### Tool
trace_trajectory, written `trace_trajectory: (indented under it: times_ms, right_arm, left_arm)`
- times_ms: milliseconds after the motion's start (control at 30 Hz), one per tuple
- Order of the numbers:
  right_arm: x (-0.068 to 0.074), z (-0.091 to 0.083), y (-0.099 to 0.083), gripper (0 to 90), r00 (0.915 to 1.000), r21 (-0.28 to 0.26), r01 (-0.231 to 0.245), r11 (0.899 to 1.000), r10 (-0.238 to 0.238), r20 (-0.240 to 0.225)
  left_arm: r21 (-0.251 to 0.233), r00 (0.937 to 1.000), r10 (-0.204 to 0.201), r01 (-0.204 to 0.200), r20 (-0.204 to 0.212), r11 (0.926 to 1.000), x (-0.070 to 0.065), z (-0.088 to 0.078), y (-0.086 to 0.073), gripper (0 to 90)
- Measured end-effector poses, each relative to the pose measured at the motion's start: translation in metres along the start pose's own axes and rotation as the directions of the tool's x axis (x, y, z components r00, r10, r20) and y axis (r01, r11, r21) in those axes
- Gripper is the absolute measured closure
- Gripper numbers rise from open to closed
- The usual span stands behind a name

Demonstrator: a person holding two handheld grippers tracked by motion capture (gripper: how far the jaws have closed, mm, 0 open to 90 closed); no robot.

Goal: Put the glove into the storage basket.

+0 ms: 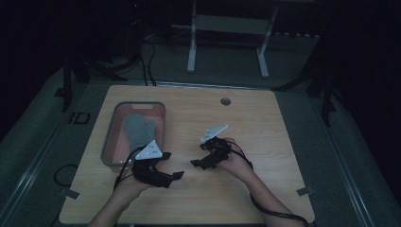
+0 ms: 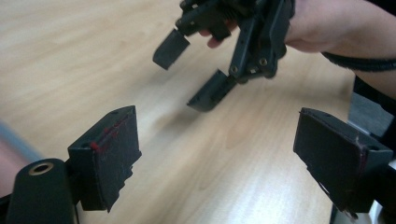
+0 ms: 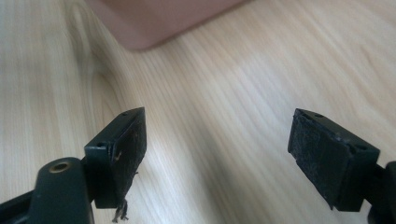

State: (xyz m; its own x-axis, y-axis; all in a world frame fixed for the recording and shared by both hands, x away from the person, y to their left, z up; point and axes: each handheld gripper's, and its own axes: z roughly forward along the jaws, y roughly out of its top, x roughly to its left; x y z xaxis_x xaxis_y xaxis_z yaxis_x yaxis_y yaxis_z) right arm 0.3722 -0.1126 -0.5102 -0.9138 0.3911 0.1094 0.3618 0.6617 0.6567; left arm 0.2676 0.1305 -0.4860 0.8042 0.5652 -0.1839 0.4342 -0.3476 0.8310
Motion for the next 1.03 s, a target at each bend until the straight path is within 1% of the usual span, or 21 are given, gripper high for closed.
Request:
trace_trajectory:
  times_ms: [33, 100, 233, 367, 467, 533, 667, 733, 867, 1033]
  right_arm:
    - [-0.001, -0.001, -0.004, 19.4, 1.0, 0.002, -0.006, 1.0, 0.006, 0.001]
    - [-0.003, -0.003, -0.013, 19.4, 1.0, 0.003, -0.007, 1.0, 0.007, 0.002]
    - [-0.006, -0.008, -0.03, 19.4, 0.9999, 0.003, -0.003, 1.0, 0.003, 0.016]
    - [-0.01, -0.012, -0.045, 19.4, 0.9996, 0.001, -0.01, 1.0, 0.01, 0.025]
    - [-0.01, -0.013, -0.056, 19.4, 0.9994, 0.008, 0.001, 1.0, -0.002, 0.033]
    - [-0.01, -0.015, -0.062, 19.4, 0.9992, 0.007, 0.004, 1.0, -0.005, 0.041]
    - [-0.011, -0.02, -0.073, 19.6, 0.9987, 0.002, -0.007, 1.0, 0.007, 0.051]
    - [-0.011, -0.023, -0.079, 19.8, 0.998, 0.004, -0.008, 1.0, 0.007, 0.063]
    - [-0.012, -0.03, -0.084, 19.8, 0.9972, -0.003, -0.013, 1.0, 0.013, 0.073]
    - [-0.013, -0.032, -0.089, 19.9, 0.9967, -0.009, -0.016, 1.0, 0.017, 0.079]
  left_arm:
    - [0.003, 1.0, 0.006, -0.006, 0.007, 1.0, -0.001, 0.004, -0.002, 14.8]
    - [0.016, 0.9997, 0.006, -0.006, 0.024, 0.9998, -0.003, 0.011, -0.006, 14.8]
    - [0.027, 0.9983, 0.01, -0.012, 0.057, 0.9996, -0.008, 0.024, -0.01, 14.8]
    - [0.05, 0.9964, 0.033, -0.037, 0.079, 0.9981, -0.013, 0.037, -0.012, 14.8]
    - [0.056, 0.9953, 0.027, -0.032, 0.094, 0.9979, -0.015, 0.045, -0.014, 14.8]
    - [0.063, 0.9944, 0.022, -0.029, 0.104, 0.9976, -0.015, 0.048, -0.016, 14.8]
    - [0.068, 0.9934, 0.019, -0.027, 0.113, 0.9973, -0.015, 0.052, -0.018, 14.8]
    - [0.069, 0.9937, 0.017, -0.024, 0.111, 0.9974, -0.014, 0.054, -0.019, 14.8]
    - [0.073, 0.9932, 0.008, -0.016, 0.116, 0.9972, -0.013, 0.056, -0.021, 14.8]
    - [0.079, 0.9923, 0.002, -0.012, 0.124, 0.9968, -0.012, 0.057, -0.023, 14.8]
